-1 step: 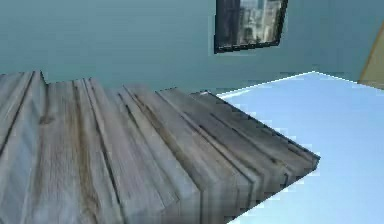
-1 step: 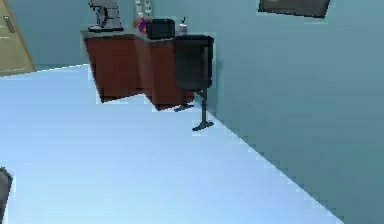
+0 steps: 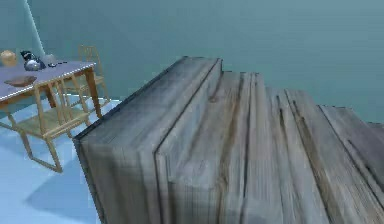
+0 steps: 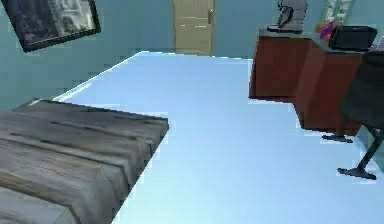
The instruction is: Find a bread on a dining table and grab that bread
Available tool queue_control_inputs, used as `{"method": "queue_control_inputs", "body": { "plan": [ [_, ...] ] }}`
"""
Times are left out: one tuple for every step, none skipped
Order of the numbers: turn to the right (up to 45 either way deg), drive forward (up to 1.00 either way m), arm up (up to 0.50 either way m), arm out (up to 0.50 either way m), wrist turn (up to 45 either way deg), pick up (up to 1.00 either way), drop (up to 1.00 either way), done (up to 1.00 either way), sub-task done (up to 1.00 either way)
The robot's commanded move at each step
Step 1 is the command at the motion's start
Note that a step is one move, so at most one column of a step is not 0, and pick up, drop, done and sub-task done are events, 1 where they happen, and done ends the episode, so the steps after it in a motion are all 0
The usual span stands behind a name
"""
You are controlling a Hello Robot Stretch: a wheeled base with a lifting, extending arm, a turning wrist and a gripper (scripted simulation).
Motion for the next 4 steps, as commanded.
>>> {"method": "queue_control_inputs", "body": {
  "plan": [
    [-45.0,0.0,0.0,0.0,0.0,0.0,0.0,0.0,0.0],
    [-27.0,0.0,0.0,0.0,0.0,0.0,0.0,0.0,0.0],
    [0.0,1.0,0.0,0.0,0.0,0.0,0.0,0.0,0.0],
    [-3.0,0.0,0.0,0.0,0.0,0.0,0.0,0.0,0.0]
  ]
}}
